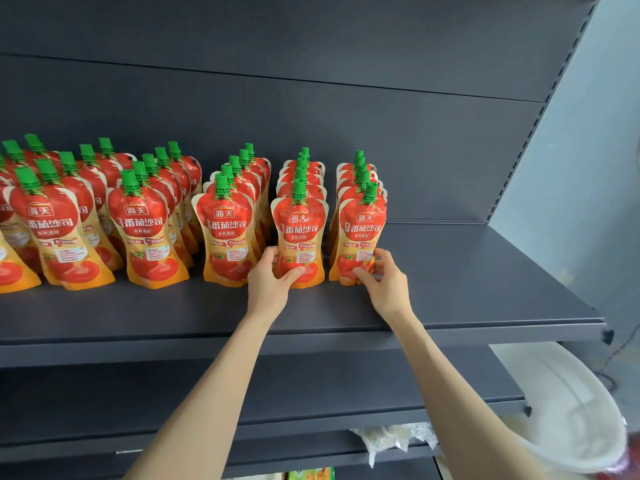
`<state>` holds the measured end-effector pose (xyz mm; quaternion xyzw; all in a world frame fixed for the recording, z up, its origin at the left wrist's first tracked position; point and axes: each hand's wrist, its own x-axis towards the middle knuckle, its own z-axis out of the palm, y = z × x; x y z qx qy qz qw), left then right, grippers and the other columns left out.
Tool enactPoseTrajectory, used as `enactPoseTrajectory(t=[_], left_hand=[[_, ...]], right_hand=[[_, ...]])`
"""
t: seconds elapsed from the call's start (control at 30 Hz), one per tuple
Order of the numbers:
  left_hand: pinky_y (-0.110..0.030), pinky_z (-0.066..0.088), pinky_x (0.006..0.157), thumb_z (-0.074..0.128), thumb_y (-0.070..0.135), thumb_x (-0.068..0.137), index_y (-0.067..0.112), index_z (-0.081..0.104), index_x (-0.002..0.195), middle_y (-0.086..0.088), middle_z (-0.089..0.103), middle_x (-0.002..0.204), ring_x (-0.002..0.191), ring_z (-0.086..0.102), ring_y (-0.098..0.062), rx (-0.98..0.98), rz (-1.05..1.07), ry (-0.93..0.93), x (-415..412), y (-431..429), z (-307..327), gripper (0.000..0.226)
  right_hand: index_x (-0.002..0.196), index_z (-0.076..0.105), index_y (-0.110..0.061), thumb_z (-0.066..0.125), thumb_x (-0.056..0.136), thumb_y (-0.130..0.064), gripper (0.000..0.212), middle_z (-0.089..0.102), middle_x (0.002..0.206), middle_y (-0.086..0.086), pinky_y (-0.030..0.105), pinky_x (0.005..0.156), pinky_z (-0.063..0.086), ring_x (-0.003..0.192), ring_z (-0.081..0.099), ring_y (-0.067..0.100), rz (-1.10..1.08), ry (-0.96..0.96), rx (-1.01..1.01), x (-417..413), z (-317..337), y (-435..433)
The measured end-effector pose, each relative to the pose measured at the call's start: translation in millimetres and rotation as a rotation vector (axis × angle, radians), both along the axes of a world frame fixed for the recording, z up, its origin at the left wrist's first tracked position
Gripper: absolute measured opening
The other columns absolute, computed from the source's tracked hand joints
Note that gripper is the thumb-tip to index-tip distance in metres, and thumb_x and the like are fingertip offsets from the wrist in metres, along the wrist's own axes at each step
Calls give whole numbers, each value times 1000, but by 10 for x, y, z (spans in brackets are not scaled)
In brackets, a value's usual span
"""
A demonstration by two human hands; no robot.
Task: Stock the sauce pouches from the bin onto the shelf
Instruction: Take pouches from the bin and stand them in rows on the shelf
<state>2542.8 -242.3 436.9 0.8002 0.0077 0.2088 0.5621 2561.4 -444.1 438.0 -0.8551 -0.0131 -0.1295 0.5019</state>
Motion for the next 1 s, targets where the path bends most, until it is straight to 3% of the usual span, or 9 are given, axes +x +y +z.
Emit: enactPoseTrajectory(t=[0.23,0.47,1.0], left_hand=[[-24,45,84,71,27,81,11,53,120,-4,62,120,101,54,-8,14,1,0,-10,-8,18,45],[-39,50,93,70,26,82,8,50,124,-8,61,124,112,58,-22,55,19,6,-52,-39,54,49],[-40,48,96,69,26,83,8,49,125,-9,59,126,115,57,-24,68,21,42,-89,-60,97,50]], right_hand=[[127,43,-18,66,87,-33,48,63,121,4,33,85,48,101,60,19,-62,-9,-21,1,-14,20],[128,43,-18,64,88,-33,48,63,122,6,37,89,49,106,61,23,-48,5,-28,5,0,20],[127,42,-18,61,90,-32,44,62,122,4,27,83,46,96,56,10,54,25,-18,41,-12,-105]])
